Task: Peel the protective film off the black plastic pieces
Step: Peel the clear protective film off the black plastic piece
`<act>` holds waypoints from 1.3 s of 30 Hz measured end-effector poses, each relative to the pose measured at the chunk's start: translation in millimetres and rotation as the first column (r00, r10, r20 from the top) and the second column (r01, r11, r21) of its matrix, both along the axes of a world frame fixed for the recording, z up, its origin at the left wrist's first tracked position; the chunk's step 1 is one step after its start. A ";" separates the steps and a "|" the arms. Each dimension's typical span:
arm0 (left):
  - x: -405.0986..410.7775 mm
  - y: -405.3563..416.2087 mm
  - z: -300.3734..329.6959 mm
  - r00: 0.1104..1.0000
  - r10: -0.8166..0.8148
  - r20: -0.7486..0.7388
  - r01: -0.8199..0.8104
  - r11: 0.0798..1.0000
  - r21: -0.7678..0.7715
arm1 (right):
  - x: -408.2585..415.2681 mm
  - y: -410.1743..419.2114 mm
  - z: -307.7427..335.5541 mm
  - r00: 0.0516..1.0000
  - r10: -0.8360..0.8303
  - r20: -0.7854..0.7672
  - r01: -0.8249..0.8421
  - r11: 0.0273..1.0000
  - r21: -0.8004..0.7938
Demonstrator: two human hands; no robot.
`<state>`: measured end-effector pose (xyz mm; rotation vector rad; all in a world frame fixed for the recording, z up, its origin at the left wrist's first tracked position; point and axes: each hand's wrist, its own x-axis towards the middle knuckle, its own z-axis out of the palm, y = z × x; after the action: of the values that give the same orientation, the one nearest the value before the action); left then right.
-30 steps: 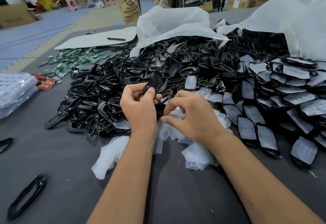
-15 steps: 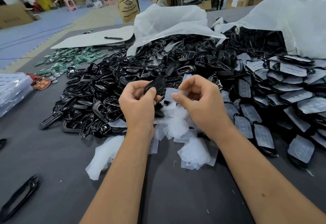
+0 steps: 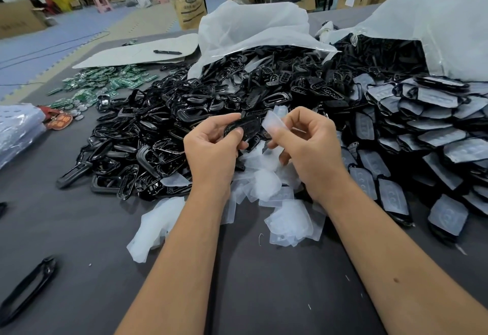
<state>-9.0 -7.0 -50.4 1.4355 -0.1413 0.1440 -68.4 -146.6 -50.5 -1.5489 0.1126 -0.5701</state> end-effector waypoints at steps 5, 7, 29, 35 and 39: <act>-3.1 0.7 -0.2 1.000 -0.022 0.020 0.022 1.000 0.002 | -3.4 -2.3 4.0 1.000 0.027 0.002 -0.027 0.996 0.090; -3.9 0.1 0.2 0.999 -0.029 0.042 0.028 0.999 0.025 | -4.0 -3.0 5.2 1.000 0.030 0.004 -0.031 0.990 0.138; -1.6 -2.7 -3.4 0.991 -0.117 0.071 0.111 0.990 0.093 | 3.1 -0.8 -2.1 0.997 -0.025 0.069 0.022 0.999 0.035; -4.6 -2.9 1.9 0.984 -0.178 0.029 0.178 0.984 0.022 | 6.2 1.1 -5.9 0.994 -0.093 0.049 0.096 0.994 -0.060; -7.7 -4.7 3.2 0.980 -0.196 0.033 0.195 0.981 0.017 | 8.1 2.4 -6.3 0.976 -0.208 0.063 0.216 0.954 -0.205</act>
<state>-16.8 -11.7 -47.2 1.4249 -0.3116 0.0066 -60.4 -144.2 -56.9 -1.7426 0.1939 -0.8044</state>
